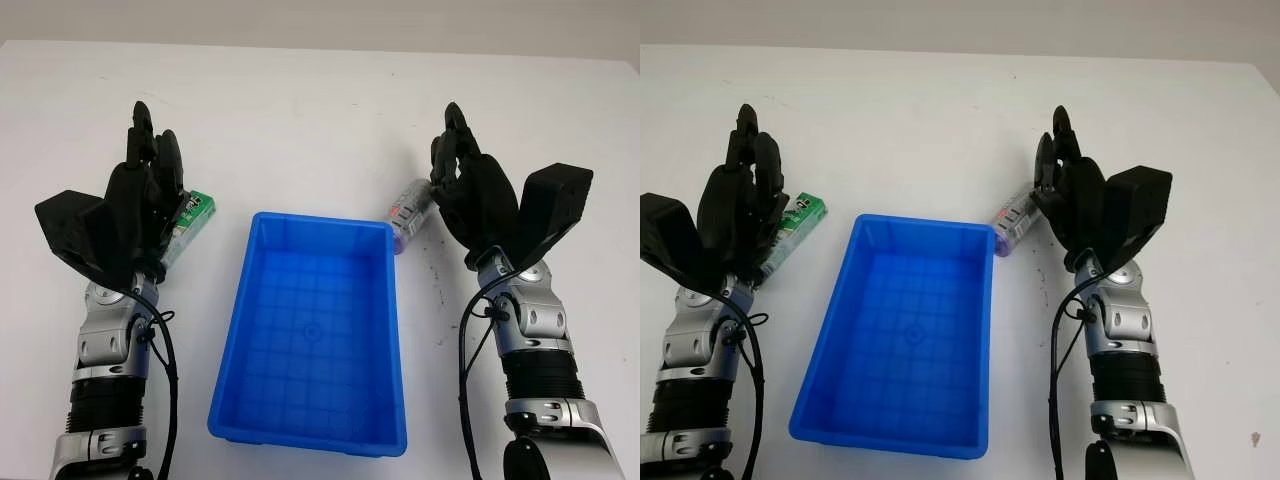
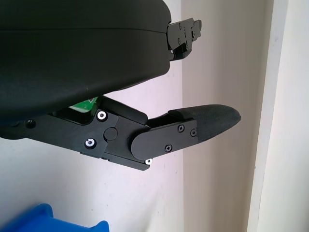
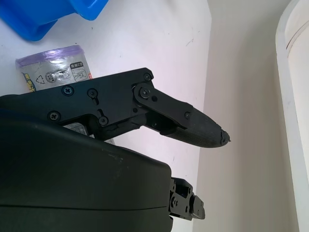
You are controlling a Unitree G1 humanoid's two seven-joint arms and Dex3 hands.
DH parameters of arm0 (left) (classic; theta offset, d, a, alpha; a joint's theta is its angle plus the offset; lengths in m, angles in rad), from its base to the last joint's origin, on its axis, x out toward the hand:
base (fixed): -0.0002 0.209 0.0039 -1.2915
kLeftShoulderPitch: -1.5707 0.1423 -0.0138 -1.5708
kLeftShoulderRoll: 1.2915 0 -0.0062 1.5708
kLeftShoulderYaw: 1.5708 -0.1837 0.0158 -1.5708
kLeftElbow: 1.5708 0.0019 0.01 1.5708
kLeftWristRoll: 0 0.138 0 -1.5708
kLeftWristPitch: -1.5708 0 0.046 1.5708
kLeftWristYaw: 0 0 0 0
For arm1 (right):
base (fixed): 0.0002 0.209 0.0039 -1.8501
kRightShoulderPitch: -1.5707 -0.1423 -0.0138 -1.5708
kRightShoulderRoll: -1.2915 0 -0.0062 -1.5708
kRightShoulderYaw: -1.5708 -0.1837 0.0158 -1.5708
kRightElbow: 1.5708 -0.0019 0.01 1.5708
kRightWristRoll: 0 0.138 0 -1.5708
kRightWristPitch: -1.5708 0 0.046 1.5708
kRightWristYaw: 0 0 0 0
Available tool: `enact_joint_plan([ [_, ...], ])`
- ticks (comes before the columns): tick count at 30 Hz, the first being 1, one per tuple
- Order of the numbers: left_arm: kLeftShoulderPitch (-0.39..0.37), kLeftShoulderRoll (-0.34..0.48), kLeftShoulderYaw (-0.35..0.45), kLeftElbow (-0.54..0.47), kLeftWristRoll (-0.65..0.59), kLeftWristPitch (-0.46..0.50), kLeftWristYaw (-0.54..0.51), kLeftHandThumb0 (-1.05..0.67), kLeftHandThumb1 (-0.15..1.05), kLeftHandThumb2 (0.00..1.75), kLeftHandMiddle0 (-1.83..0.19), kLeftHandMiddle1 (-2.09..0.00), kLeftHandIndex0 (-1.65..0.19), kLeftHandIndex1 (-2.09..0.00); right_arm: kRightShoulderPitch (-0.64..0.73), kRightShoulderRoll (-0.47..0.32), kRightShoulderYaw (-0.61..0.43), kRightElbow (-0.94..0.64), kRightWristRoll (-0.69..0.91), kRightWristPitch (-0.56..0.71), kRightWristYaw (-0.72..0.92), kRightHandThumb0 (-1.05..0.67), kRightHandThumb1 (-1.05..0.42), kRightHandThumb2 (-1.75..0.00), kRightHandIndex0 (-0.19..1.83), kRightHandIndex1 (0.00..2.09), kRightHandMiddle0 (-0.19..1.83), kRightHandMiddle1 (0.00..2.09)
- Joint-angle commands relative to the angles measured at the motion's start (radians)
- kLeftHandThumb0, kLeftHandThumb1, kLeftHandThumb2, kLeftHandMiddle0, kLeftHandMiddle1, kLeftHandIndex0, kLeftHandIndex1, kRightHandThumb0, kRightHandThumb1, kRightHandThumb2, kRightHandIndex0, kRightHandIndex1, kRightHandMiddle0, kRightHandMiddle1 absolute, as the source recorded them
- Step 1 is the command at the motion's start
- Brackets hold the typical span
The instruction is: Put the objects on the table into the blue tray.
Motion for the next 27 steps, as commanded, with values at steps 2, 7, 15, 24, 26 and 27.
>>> enact_joint_plan([
  [2,0.022,0.000,-0.001,-0.022,0.007,-0.001,0.007,-0.75,1.05,0.65,0.19,-0.02,0.19,0.00,0.012,0.006,-0.005,-0.006,0.007,-0.011,0.003,-0.70,-1.05,-0.78,-0.19,0.00,-0.19,0.00],
  [7,-0.001,0.009,-0.005,0.001,0.005,0.006,-0.004,-0.76,1.05,0.65,0.19,-0.01,0.19,0.00,-0.010,-0.001,0.001,0.021,-0.001,-0.016,0.011,-0.70,-1.05,-0.79,-0.19,0.00,-0.19,0.00],
  [15,-0.022,0.012,-0.004,0.038,0.005,-0.017,-0.014,-0.79,1.05,0.64,0.19,0.00,0.19,0.00,-0.085,-0.107,-0.034,-0.068,0.032,-0.022,0.094,-0.68,-1.05,-0.61,-0.19,0.00,-0.19,0.00],
  [24,-0.007,0.002,0.000,0.018,-0.003,-0.019,-0.002,-0.75,1.05,0.66,0.19,0.00,0.19,0.00,-0.327,-0.468,0.146,0.021,-0.295,-0.294,0.331,-0.49,-0.72,-0.05,0.43,0.24,0.27,0.56],
  [26,-0.007,0.003,-0.001,0.019,-0.002,-0.022,-0.002,-0.75,1.05,0.65,0.19,0.00,0.19,0.00,-0.374,-0.510,0.196,0.091,-0.372,-0.408,0.355,-0.45,-0.64,-0.05,0.47,0.21,0.37,0.42],
  [27,-0.006,0.004,-0.002,0.019,-0.001,-0.022,-0.002,-0.75,1.05,0.65,0.19,0.00,0.19,0.00,-0.391,-0.529,0.222,0.118,-0.416,-0.453,0.358,-0.46,-0.62,-0.05,0.49,0.19,0.42,0.34],
])
